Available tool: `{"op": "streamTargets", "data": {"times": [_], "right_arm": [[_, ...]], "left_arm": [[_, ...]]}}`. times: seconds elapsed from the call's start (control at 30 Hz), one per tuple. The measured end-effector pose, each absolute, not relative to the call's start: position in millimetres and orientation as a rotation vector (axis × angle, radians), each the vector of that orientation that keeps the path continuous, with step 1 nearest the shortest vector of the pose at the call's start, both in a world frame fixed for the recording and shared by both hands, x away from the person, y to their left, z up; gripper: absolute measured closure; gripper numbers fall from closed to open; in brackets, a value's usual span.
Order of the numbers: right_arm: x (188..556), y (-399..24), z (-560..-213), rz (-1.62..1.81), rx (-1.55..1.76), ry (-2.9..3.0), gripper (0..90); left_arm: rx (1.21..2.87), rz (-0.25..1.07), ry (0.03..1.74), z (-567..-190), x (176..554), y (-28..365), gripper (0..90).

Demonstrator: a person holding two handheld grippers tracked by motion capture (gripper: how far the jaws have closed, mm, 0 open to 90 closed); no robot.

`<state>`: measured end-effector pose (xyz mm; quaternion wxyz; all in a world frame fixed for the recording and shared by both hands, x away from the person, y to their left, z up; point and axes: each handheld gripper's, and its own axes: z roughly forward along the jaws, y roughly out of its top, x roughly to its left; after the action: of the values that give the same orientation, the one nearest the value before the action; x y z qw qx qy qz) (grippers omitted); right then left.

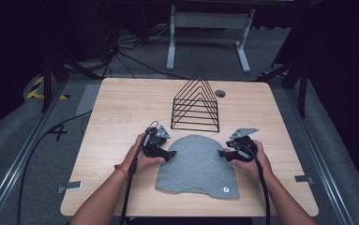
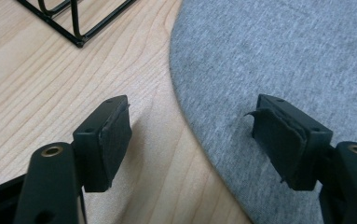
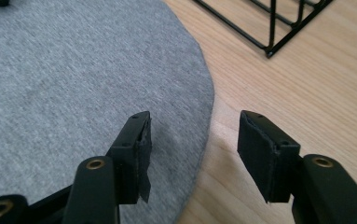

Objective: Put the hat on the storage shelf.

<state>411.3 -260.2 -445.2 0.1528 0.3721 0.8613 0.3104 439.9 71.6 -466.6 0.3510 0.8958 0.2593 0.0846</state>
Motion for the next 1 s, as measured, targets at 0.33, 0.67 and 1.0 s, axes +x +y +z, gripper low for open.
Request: {"op": "streamTargets", "data": {"times": [0.33, 0.67, 1.0], "right_arm": [[407.5, -256.7, -452.3, 0.921, 1.043, 2.522, 63.2], [406.9, -258.3, -454.4, 1.016, 1.073, 2.546, 84.5], [398.7, -257.8, -441.3, 1.035, 0.995, 2.513, 86.2]], "left_arm": [[2.332, 0.178, 0.619, -463.6, 428.0, 68.7, 49.6], [2.291, 0.100, 0.624, -465.1, 429.2, 72.9, 84.2], [2.276, 0.169, 0.605, -449.7, 420.7, 71.4, 85.6]]}}
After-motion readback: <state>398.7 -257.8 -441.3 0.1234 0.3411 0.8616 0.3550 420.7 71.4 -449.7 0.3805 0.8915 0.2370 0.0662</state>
